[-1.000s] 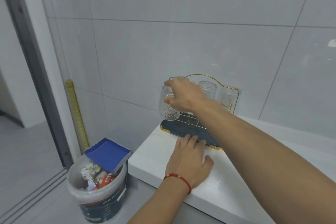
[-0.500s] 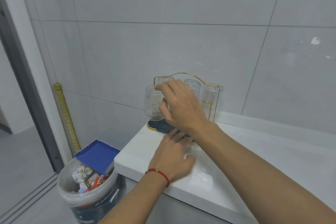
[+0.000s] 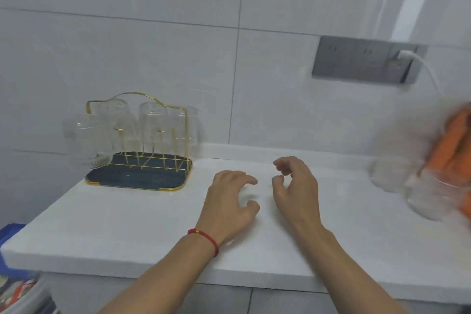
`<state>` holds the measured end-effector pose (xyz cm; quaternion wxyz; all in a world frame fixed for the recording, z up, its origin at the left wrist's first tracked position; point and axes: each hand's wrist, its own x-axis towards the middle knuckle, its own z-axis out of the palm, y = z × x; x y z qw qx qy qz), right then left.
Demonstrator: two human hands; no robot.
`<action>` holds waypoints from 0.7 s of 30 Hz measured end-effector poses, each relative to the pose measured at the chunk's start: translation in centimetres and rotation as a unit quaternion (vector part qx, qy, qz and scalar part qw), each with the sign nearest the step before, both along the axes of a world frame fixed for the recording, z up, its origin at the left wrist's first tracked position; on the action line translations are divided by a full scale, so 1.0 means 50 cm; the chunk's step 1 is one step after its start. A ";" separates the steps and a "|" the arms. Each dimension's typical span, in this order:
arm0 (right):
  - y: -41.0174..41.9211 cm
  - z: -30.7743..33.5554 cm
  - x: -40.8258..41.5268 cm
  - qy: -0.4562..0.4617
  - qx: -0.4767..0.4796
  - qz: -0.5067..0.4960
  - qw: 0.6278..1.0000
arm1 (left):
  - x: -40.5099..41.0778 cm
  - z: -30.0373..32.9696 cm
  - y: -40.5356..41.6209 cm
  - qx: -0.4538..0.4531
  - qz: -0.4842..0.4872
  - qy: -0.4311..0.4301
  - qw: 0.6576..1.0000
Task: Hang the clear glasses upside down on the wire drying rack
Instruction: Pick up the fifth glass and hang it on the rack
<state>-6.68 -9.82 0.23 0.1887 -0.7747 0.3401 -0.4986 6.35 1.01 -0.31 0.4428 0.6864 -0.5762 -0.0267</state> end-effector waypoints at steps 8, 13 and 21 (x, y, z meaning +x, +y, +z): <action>-0.139 -0.014 -0.297 -0.145 0.098 -0.369 0.913 | -0.201 -0.015 -0.179 0.038 -0.096 -0.182 0.978; -0.202 -0.044 -0.344 -0.175 0.208 -0.363 0.891 | -0.203 -0.049 -0.185 0.026 -0.128 -0.195 0.972; -0.299 -0.046 -0.359 -0.197 0.167 -0.404 0.878 | -0.204 -0.048 -0.183 0.039 -0.139 -0.178 0.973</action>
